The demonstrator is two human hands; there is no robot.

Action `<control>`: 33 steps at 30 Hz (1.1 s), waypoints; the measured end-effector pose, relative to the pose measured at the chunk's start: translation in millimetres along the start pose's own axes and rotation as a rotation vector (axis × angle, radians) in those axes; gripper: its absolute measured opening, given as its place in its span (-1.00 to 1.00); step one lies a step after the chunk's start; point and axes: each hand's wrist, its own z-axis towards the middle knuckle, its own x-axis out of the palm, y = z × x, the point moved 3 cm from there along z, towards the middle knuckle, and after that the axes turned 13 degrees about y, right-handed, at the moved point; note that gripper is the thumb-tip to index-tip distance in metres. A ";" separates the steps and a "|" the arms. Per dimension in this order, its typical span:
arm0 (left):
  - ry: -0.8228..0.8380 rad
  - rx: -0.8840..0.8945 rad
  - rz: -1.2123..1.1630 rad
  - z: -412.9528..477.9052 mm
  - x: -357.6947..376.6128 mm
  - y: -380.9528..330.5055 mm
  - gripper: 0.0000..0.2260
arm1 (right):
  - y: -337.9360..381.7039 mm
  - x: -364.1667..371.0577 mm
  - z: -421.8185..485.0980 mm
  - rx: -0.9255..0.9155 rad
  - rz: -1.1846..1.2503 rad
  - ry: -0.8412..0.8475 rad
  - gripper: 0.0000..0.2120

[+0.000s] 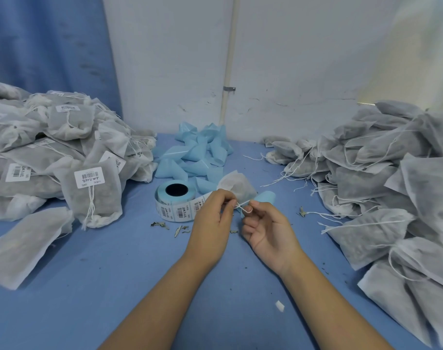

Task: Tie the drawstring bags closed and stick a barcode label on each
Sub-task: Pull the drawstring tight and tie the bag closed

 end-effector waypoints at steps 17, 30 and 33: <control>0.049 -0.083 -0.180 -2.6 1.6 4.3 -0.61 | 3.5 -3.2 -1.1 -0.044 0.146 0.048 -0.89; -0.028 -0.074 -0.210 -2.3 -0.1 4.9 -0.85 | 3.9 -6.3 -0.3 -0.046 0.180 0.046 -0.87; -0.034 -0.085 -0.229 -2.0 0.1 3.5 -0.87 | 3.3 -5.8 0.3 -0.042 0.171 0.035 -0.88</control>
